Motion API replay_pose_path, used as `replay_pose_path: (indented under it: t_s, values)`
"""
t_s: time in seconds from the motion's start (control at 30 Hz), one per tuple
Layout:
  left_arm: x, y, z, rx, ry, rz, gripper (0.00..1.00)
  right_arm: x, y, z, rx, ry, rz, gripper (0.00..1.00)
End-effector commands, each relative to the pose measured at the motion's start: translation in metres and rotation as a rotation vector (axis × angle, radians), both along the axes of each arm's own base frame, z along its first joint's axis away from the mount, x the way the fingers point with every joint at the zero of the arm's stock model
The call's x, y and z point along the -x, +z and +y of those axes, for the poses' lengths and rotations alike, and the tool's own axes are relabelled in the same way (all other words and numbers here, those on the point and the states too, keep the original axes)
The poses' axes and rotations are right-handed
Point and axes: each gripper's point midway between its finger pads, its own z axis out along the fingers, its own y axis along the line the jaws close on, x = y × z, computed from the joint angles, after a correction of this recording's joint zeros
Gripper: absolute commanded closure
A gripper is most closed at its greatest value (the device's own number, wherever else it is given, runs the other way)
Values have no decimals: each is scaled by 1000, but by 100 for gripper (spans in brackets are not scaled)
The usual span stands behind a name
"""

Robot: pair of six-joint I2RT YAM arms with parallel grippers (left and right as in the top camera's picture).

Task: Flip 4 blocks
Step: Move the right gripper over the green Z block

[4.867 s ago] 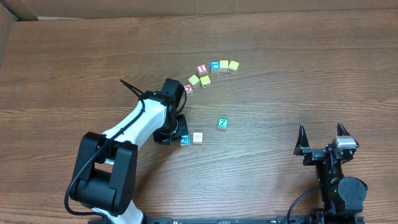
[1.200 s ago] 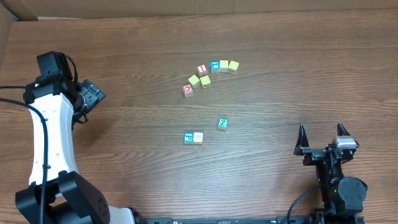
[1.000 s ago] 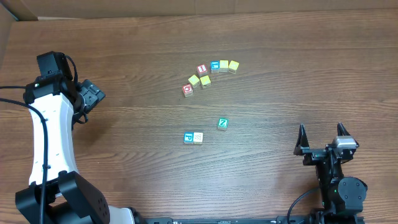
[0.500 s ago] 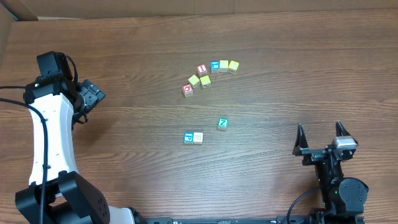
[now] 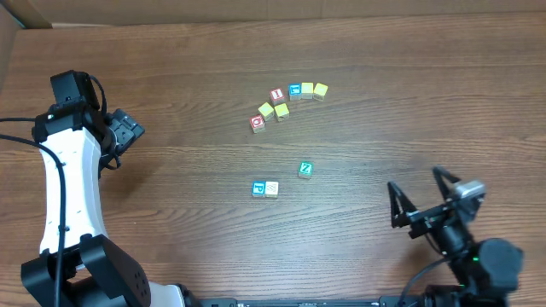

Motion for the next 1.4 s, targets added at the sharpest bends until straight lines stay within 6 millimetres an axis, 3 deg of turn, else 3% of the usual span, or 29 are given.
replay_pose_path:
  t_s: [0.0,0.1,0.23,0.43,0.63,0.7,0.77,0.87,1.0,1.37]
  values:
    - [-1,5,3,-11,8,-14,0,3,60,4,-17,24,-4,0]
    - [-1,5,3,-11,8,-14,0,-10,75,4,-25,22,156,0]
    - [-1,5,3,-11,8,-14,0,-35,73,3,-37,19,448,0]
    - [-1,5,3,-11,8,-15,0,-77,40,5,-74,27,849,0]
    - [-2,6,3,-12,8,-15,0,-98,-9,42,-279,228,1128,1]
    - [-2,6,3,-12,8,-15,0,-99,-29,52,-300,259,1218,21]
    - [-2,5,3,-11,8,-15,0,-99,-45,59,-273,262,1266,28]
    - [-1,5,3,-11,8,-15,0,-95,-74,72,-153,217,1335,29]
    - [-2,6,3,-12,8,-15,0,-96,-100,79,-24,-15,1380,28]
    - [-1,5,3,-11,8,-14,0,-101,-107,120,92,-307,1206,28]
